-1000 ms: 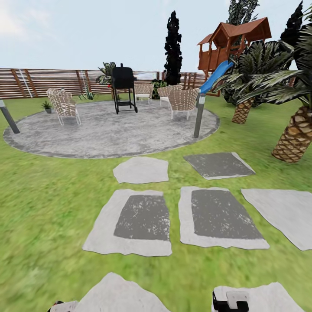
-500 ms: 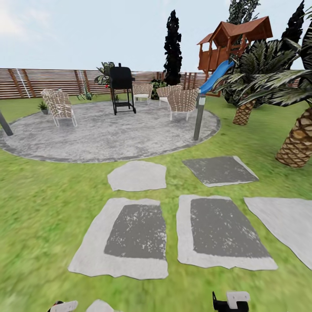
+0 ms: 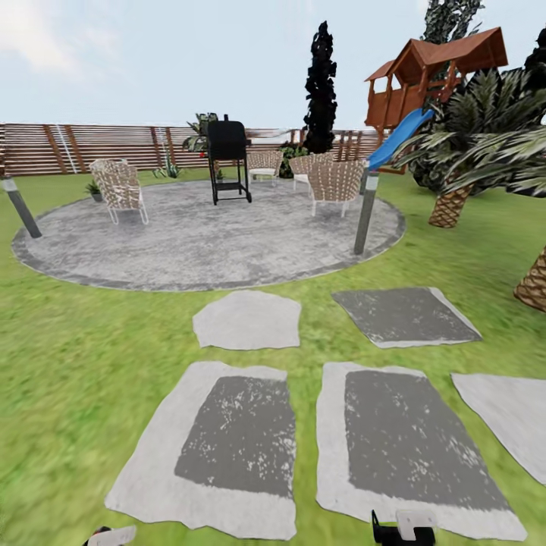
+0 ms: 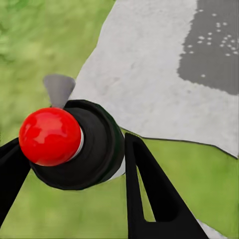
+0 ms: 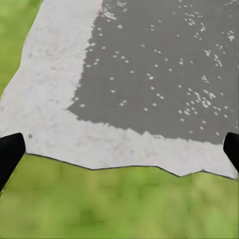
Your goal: Pick up the pesticide atomizer in the garden and spray insectifuge to fully cover both potted plants in the garden.
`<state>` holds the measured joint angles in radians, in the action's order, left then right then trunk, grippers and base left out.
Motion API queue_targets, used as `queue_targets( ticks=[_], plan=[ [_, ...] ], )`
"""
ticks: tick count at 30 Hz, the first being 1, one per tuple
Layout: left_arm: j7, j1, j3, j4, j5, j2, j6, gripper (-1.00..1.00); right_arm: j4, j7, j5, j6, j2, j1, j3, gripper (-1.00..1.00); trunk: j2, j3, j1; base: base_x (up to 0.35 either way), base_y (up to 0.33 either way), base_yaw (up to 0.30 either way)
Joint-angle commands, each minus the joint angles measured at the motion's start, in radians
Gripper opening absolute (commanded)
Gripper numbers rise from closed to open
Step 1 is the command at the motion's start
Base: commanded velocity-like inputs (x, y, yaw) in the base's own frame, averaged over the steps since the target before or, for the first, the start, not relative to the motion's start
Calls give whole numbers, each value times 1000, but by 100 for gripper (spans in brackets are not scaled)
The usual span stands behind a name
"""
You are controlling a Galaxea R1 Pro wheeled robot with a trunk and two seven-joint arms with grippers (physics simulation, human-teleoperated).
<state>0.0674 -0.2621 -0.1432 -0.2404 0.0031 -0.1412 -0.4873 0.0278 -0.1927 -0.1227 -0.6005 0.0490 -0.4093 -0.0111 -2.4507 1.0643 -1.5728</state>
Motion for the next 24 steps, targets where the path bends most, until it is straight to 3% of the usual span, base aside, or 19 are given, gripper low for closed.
queue_targets(
  ticks=[1,12,24],
  plan=[
    [3,-1,1,1,0,0,-3,-100,0,-8,-11,-1,0,0,-1,100,0,1,0,337,-99,275],
    [3,-1,1,1,0,0,-4,-100,-1,-8,-11,-1,0,0,-1,100,0,1,0,337,-90,252],
    [3,-1,1,1,1,0,-4,-100,-1,-8,-11,-1,0,0,-1,100,0,1,0,338,-35,23]
  ],
)
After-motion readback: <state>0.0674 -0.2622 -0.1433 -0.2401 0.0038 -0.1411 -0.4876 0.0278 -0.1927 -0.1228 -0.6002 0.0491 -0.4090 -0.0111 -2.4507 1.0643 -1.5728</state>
